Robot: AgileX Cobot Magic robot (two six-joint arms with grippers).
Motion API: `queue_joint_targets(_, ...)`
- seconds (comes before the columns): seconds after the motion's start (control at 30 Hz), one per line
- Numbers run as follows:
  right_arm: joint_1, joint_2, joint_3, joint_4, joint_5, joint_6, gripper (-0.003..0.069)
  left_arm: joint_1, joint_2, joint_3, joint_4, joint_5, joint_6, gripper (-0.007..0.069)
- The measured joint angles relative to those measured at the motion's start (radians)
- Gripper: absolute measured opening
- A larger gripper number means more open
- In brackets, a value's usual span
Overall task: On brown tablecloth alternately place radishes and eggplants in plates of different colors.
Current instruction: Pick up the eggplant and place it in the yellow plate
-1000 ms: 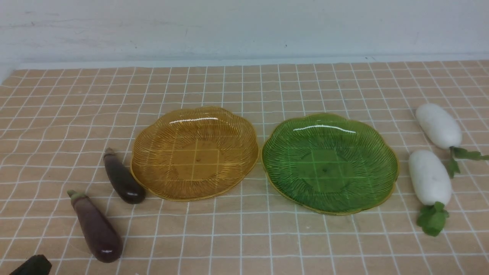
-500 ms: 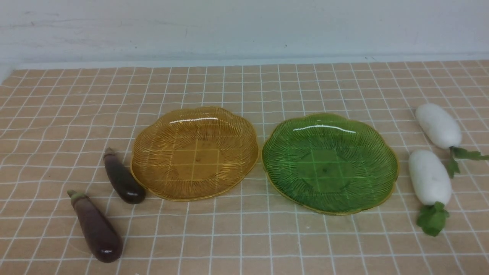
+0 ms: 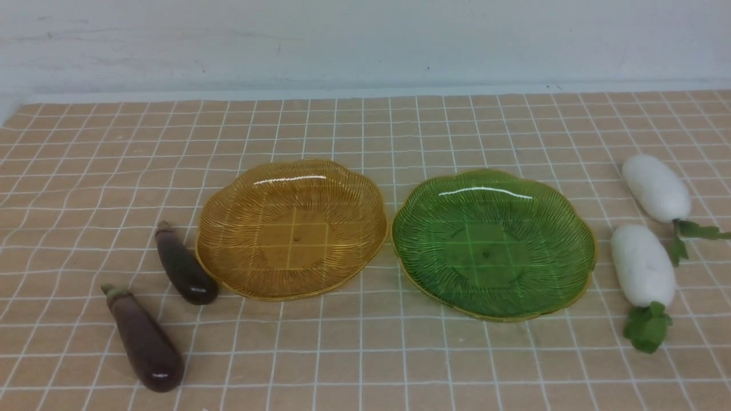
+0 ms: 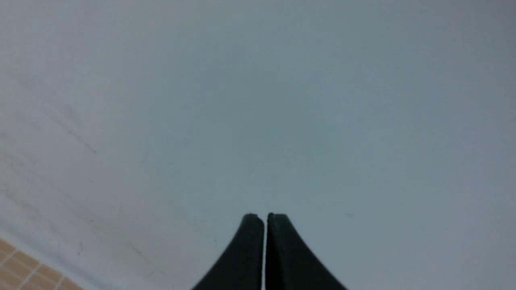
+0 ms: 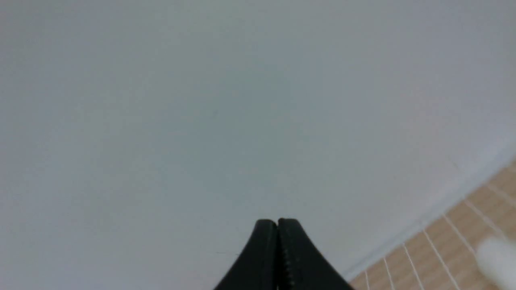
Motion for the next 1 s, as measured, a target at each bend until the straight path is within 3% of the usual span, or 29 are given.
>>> queue_joint_targets(0.07,0.001,0.095,-0.181,-0.063,0.099,-0.134,-0.0017,0.0,0.178,-0.108,0.018,0.201,0.096,-0.0003)
queue_joint_targets(0.2,0.001,0.257,-0.366,-0.11,0.274,-0.248,-0.0017,0.0,0.47,-0.229,0.108,0.49,0.118,-0.0003)
queue_joint_targets(0.3,0.001,0.489,-0.564,-0.171,0.536,-0.311,-0.0017,0.0,0.759,-0.319,0.279,0.687,0.041,-0.0003)
queue_joint_targets(0.4,0.001,0.593,-0.636,-0.198,0.658,-0.317,-0.0017,0.0,0.872,-0.353,0.354,0.756,-0.01,-0.0003)
queue_joint_targets(0.43,0.001,0.656,-0.677,-0.209,0.736,-0.321,-0.0017,0.0,0.951,-0.396,0.432,0.811,-0.063,-0.0003)
queue_joint_targets(0.53,0.001,0.77,-0.737,-0.216,0.874,-0.344,-0.0017,0.0,1.145,-0.485,0.55,0.894,-0.173,-0.0003)
queue_joint_targets(0.7,0.001,0.86,-0.751,-0.216,0.998,-0.38,-0.0017,0.0,1.279,-0.56,0.603,0.908,-0.261,-0.0003)
queue_joint_targets(0.87,0.001,0.87,-0.751,-0.216,1.011,-0.385,-0.0017,0.0,1.31,-0.572,0.673,0.909,-0.336,0.0001)
queue_joint_targets(1.0,0.001,0.87,-0.751,-0.211,1.012,-0.396,-0.0017,0.036,1.329,-0.573,0.72,0.901,-0.441,0.005)
